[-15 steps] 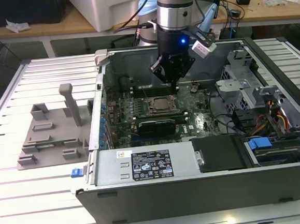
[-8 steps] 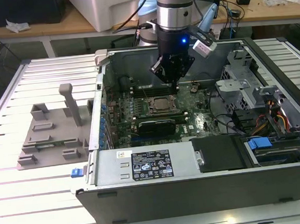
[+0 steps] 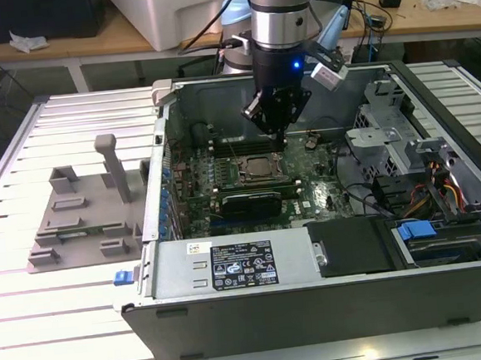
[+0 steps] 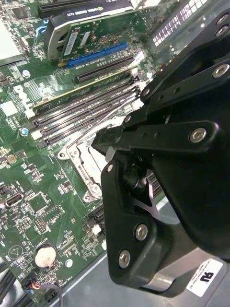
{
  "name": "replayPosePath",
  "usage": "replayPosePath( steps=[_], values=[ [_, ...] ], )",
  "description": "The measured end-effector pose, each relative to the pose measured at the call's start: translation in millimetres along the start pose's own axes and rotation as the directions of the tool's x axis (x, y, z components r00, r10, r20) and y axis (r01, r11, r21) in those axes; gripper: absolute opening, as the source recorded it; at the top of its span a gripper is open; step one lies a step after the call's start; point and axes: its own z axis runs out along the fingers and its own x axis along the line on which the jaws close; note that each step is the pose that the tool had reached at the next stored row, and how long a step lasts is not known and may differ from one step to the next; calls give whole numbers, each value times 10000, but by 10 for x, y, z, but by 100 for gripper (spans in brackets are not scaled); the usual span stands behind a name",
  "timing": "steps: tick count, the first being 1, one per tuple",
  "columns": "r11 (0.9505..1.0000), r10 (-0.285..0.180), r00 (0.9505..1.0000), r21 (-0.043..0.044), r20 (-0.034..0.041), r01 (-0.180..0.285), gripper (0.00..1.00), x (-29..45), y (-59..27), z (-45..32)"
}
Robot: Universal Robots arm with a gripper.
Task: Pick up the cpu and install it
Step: 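Install the first cpu locking lever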
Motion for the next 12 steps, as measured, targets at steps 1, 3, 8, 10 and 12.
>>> replayPosePath(
  steps=[1, 3, 8, 10, 12],
  values=[
    [9999, -110, 9999, 6, 11, 110, 11, 0, 0, 0],
    [9997, -246, 9997, 13, 24, 246, 11, 0, 0, 0],
    [9986, -525, 9986, 15, 60, 525, 11, 1, 0, -1],
    [9990, -457, 9989, 11, 55, 457, 11, 0, 0, 0],
    [9990, -455, 9989, 11, 55, 455, 11, 0, 0, 0]
  ],
)
